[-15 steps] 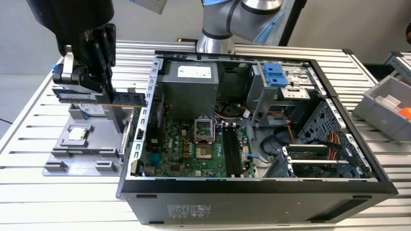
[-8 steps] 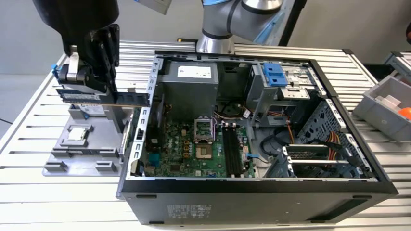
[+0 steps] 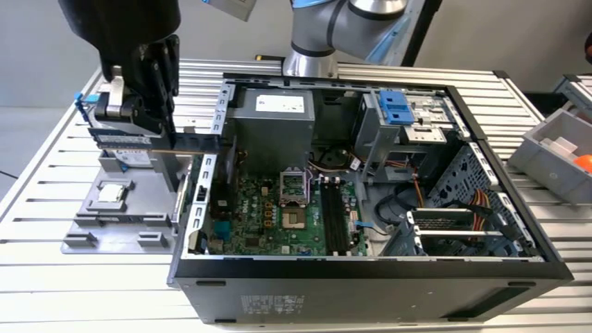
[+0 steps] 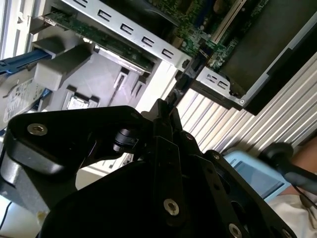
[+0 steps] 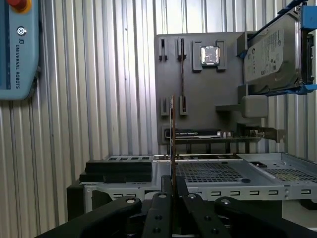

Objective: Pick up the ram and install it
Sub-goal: 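Pick up the ram and move it above insertion slot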

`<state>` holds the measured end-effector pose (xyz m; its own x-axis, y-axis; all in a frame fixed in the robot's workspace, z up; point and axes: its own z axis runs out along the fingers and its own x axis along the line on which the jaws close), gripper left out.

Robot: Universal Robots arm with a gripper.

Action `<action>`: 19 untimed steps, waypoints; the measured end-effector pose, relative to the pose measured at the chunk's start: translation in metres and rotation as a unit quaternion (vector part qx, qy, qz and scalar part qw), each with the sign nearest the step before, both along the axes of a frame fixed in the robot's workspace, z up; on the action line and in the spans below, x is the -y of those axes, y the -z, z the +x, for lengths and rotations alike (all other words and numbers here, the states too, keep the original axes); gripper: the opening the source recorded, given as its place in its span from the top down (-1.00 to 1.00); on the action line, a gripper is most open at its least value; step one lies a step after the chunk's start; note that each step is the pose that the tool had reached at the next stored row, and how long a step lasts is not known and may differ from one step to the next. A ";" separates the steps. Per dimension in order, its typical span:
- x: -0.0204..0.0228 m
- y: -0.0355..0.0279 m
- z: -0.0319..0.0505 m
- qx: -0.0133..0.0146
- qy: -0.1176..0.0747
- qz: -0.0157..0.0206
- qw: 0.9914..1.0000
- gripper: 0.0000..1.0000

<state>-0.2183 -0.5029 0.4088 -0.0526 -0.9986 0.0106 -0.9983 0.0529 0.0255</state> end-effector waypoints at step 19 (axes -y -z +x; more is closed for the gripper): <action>0.0000 0.0000 0.0154 0.000 0.000 0.000 1.000 1.00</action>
